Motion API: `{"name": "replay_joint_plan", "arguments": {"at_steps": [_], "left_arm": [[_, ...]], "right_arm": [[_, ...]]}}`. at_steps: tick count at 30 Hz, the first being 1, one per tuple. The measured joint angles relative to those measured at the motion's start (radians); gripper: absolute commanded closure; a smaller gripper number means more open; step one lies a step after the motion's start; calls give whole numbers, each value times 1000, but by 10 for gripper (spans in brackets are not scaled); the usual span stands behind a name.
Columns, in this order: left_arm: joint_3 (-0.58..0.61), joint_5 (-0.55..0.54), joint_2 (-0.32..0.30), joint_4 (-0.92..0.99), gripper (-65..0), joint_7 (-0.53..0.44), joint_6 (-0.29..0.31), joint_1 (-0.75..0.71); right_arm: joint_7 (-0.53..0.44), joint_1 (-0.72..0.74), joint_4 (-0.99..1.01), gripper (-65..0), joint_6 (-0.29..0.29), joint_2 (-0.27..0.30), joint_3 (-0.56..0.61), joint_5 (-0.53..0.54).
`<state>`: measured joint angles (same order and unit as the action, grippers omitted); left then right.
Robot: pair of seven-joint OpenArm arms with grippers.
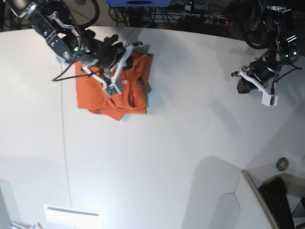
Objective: Layout the t-shirt on the table in an organized manner, then fold the t-shirt properly
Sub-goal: 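Lower the folded ends onto the stack and release both grippers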
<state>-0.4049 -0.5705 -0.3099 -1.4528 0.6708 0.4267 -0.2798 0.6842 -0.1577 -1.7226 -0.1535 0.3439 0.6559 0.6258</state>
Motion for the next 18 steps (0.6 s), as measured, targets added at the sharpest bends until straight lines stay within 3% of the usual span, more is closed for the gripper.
{"name": "replay_joint_plan", "arguments": {"at_steps": [6, 12, 18], "left_arm": [[0, 0, 0, 0, 0, 0, 0, 0], [0, 1, -1, 0, 0, 2, -1, 0], [0, 0, -1, 0, 0, 0, 0, 0]], "right_arm": [[7, 37, -29, 0, 2, 6, 86, -2], [66, 46, -74, 0, 1, 3, -132, -2], [29, 159, 129, 0, -1, -44, -145, 3]]}}
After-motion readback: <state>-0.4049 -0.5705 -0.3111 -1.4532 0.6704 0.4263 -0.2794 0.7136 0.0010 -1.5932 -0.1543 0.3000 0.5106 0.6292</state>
